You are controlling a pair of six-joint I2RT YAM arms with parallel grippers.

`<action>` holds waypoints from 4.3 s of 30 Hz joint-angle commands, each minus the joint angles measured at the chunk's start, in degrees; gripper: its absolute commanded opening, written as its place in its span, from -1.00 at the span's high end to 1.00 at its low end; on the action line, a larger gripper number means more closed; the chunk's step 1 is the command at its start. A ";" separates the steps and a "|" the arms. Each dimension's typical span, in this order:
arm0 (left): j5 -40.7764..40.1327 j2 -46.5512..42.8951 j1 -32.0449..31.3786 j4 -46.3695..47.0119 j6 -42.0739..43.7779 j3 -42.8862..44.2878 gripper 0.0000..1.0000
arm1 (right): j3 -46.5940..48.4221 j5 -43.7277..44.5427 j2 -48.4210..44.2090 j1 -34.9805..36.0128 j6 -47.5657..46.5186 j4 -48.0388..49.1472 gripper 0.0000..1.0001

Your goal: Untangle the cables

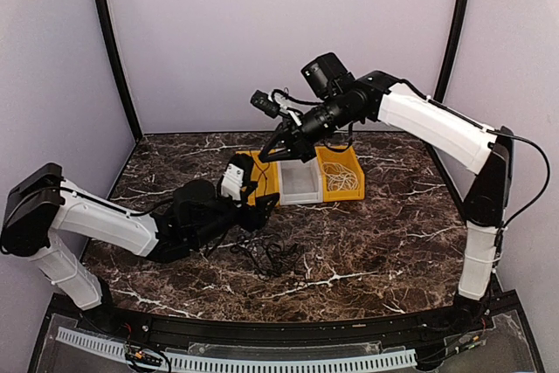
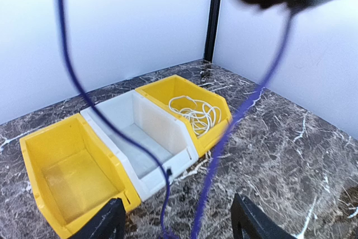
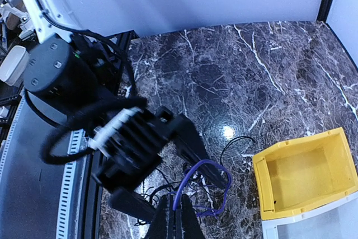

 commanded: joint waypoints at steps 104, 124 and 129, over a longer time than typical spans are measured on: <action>-18.57 -9.13 1.88 -27.57 -26.11 -14.67 0.01 | 25.22 -9.01 -9.39 -33.49 24.50 38.80 1.00; -18.78 -7.98 1.92 -31.92 -26.55 -11.75 0.01 | 31.58 -1.94 0.90 -23.00 17.54 39.83 1.00; -18.54 -8.26 1.86 -31.99 -26.89 -11.90 0.01 | 27.26 1.32 2.75 -22.06 14.19 39.42 1.00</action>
